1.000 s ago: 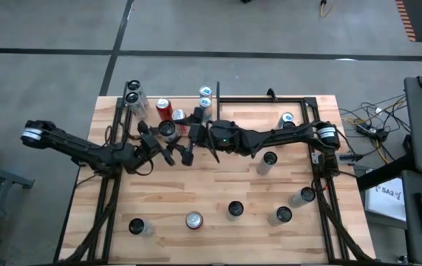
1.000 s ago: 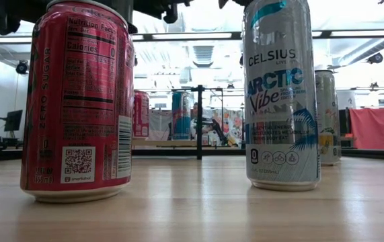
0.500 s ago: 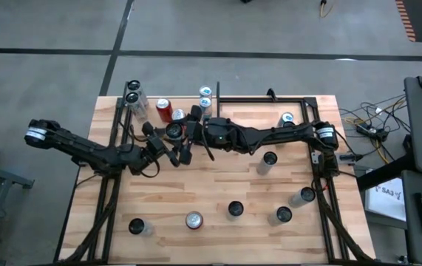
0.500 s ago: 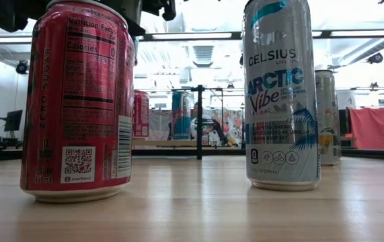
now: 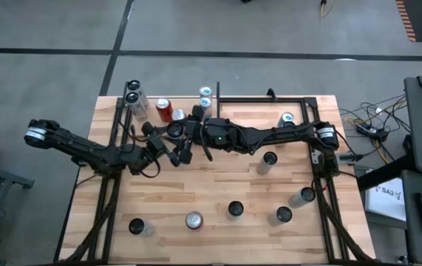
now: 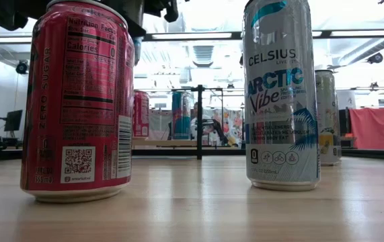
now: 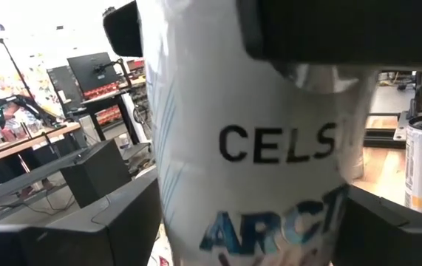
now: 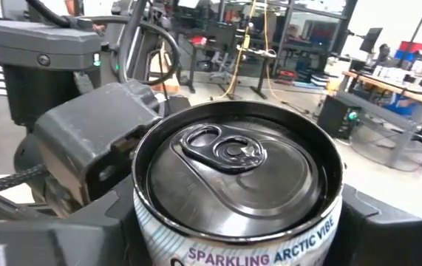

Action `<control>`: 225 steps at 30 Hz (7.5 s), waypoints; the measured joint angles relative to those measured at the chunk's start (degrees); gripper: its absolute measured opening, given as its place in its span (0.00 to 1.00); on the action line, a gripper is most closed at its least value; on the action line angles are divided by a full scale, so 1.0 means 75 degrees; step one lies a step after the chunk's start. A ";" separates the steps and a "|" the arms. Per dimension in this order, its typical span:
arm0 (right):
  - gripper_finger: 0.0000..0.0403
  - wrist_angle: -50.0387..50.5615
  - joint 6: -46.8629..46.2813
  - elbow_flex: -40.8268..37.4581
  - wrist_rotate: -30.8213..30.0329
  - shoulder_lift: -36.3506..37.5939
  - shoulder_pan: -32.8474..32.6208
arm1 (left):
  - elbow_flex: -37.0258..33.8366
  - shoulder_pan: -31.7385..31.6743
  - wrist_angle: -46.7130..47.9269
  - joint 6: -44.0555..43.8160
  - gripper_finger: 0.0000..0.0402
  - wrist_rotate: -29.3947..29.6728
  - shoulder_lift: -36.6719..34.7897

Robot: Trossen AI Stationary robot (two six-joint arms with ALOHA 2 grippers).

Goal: Place canned beverage on shelf
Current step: Put the top left white and blue soda can on the shelf

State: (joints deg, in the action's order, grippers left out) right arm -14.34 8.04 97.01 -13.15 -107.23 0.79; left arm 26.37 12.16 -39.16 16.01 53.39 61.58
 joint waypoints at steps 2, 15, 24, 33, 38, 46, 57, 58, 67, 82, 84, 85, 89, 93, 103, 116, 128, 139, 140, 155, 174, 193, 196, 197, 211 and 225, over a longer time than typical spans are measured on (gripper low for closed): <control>0.59 0.0102 0.0049 0.0000 -0.0021 0.0062 0.0005 | 0.0000 0.0003 -0.0004 -0.0006 0.73 -0.0020 -0.0013; 0.59 0.0795 -0.0094 -0.0003 -0.0046 0.0616 0.0186 | -0.0003 0.0006 0.0167 0.0378 0.73 -0.0091 -0.0438; 0.59 0.1244 -0.0169 -0.0011 -0.0054 0.0884 0.0456 | -0.0020 -0.0006 0.0594 0.0986 0.73 0.0878 -0.0944; 0.59 0.1986 -0.0324 -0.0171 0.0000 0.0926 0.0986 | -0.0020 0.0000 0.1573 0.1486 0.73 0.0999 -0.2251; 0.59 0.1686 -0.0781 -0.0723 0.0348 0.0915 0.1243 | -0.0020 0.0000 0.2412 0.1469 0.73 0.0966 -0.3173; 0.59 0.0478 -0.1538 -0.1825 0.0333 0.0902 0.1429 | -0.0020 0.0000 0.3353 0.1311 0.74 0.0958 -0.4200; 0.59 -0.0192 -0.2675 -0.2653 -0.0973 0.0892 0.1426 | -0.0029 0.0000 0.3597 0.1277 0.74 0.0953 -0.4526; 0.59 -0.0203 -0.2721 -0.2688 -0.1080 0.0891 0.1408 | -0.0029 0.0000 0.3597 0.1280 0.74 0.0953 -0.4526; 0.59 -0.0806 -0.2926 -0.2715 -0.1294 0.0447 0.1145 | -0.0032 0.0000 0.3593 0.1667 0.74 0.0954 -0.4580; 0.59 -0.0815 -0.3685 -0.2690 -0.2064 0.0230 0.1144 | -0.0035 0.0000 0.3818 0.1716 0.74 0.0961 -0.4578; 0.59 -0.0990 -0.3656 -0.2676 -0.2078 0.0082 0.1144 | -0.0035 0.0000 0.3815 0.1716 0.74 0.0960 -0.4579; 0.59 -0.0969 -0.3585 -0.2650 -0.2196 0.0044 0.1142 | -0.0035 0.0000 0.3817 0.1716 0.74 0.0960 -0.4581; 0.59 -0.0940 -0.3628 -0.2629 -0.2563 0.0031 0.1139 | -0.0035 -0.0003 0.3815 0.1716 0.74 0.0961 -0.4587; 0.59 -0.0957 -0.3679 -0.2629 -0.2623 0.0028 0.1152 | -0.0035 -0.0003 0.3812 0.1719 0.74 0.0958 -0.4572; 0.59 -0.1048 -0.3552 -0.2477 -0.2728 -0.0219 0.1023 | -0.0035 -0.0003 0.3806 0.1719 0.73 0.0955 -0.4566; 0.59 -0.0843 -0.3270 -0.1833 -0.3493 -0.0696 0.0812 | -0.0035 -0.0003 0.3806 0.1800 0.73 0.0955 -0.4566; 0.59 -0.0699 -0.2946 -0.1813 -0.3914 -0.0772 0.0771 | -0.0035 -0.0003 0.3809 0.1804 0.73 0.0953 -0.4566; 0.59 -0.0248 -0.2485 -0.1851 -0.2645 0.0127 0.0668 | -0.0035 -0.0006 0.4061 0.1318 0.74 -0.0759 -0.4460; 0.59 -0.0277 -0.2261 -0.1851 -0.2172 0.0228 0.0643 | -0.0035 -0.0006 0.4040 0.1228 0.74 -0.1370 -0.4409; 0.59 -0.0086 0.0544 -0.1675 0.0352 0.1168 -0.0582 | -0.0035 -0.0014 0.3127 0.1403 0.74 -0.3914 -0.2965; 0.59 -0.0132 0.1219 -0.1591 -0.0051 0.1182 -0.0724 | 0.0155 -0.0125 0.2574 0.1378 0.74 -0.3809 -0.1770; 0.59 -0.0632 0.1275 -0.1591 0.0153 0.1182 -0.0723 | 0.0242 -0.0333 0.2146 0.1548 0.99 -0.4247 -0.1035; 0.59 -0.0712 0.1276 -0.1591 0.0236 0.1182 -0.0724 | 0.0239 -0.0397 0.1754 0.1552 0.99 -0.4247 -0.0752; 0.59 -0.0744 0.1272 -0.1591 0.0245 0.1182 -0.0724 | 0.0239 -0.0420 0.1595 0.1553 0.99 -0.4247 -0.0665; 0.59 -0.0689 0.1203 -0.1599 0.0221 0.1182 -0.0724 | 0.0659 -0.0504 0.1431 0.1210 0.95 -0.3707 -0.0090; 0.61 -0.0534 0.1129 -0.1614 0.0080 0.1173 -0.0704 | 0.0685 -0.0541 0.1404 0.1279 0.58 -0.3151 -0.0023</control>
State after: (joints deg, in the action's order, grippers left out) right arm -18.35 16.51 84.90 -12.55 -98.43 -4.49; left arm 31.51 8.11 -28.63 25.61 29.75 61.41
